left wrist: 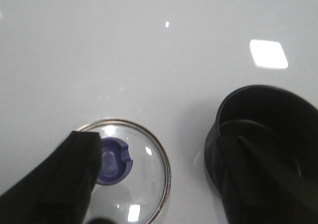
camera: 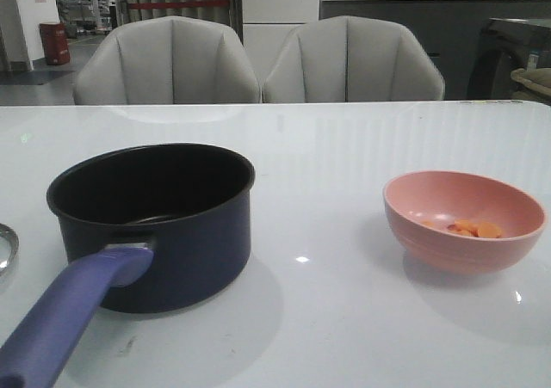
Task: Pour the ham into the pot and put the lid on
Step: 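Set the glass lid on the table beside the pot, left gripper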
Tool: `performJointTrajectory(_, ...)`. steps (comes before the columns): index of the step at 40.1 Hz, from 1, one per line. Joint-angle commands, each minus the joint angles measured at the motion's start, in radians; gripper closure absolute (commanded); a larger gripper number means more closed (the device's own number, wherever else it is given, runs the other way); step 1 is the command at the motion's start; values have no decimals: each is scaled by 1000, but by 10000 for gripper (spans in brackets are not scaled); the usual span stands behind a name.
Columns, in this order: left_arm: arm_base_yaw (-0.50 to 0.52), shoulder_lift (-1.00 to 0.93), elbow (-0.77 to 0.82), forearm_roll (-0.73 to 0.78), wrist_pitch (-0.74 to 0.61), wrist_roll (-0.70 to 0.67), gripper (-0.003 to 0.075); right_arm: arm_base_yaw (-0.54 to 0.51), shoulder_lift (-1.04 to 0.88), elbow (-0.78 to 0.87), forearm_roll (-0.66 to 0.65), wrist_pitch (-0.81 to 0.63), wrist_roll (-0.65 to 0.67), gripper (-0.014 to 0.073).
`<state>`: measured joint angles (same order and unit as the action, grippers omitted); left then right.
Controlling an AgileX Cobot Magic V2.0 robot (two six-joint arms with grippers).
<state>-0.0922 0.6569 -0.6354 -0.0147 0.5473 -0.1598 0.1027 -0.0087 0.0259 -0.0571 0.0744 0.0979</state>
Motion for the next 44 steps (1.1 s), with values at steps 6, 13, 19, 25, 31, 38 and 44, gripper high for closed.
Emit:
performJointTrajectory(6,-21,-284,154,15,-214,0,199,-5,-20,10,-12,-85,-4,433)
performJointTrajectory(13,-95,-483,265,42,-293,0,199,-5,-20,10,-12,-85,-4,433)
performJointTrajectory(19,-148,-582,327,134,-314,0,199,-5,-20,10,-12,-90,-4,433)
performJointTrajectory(25,-175,-604,367,149,-346,0,199,-5,-20,9,4,-181,-3,433)
performJointTrajectory(31,-175,-604,370,149,-350,0,199,1,25,-56,107,-104,11,433)
performJointTrajectory(38,-175,-604,372,149,-358,0,199,3,208,-226,115,38,11,433)
performJointTrajectory(44,-175,-604,372,149,-358,0,199,3,341,-322,116,175,11,433)
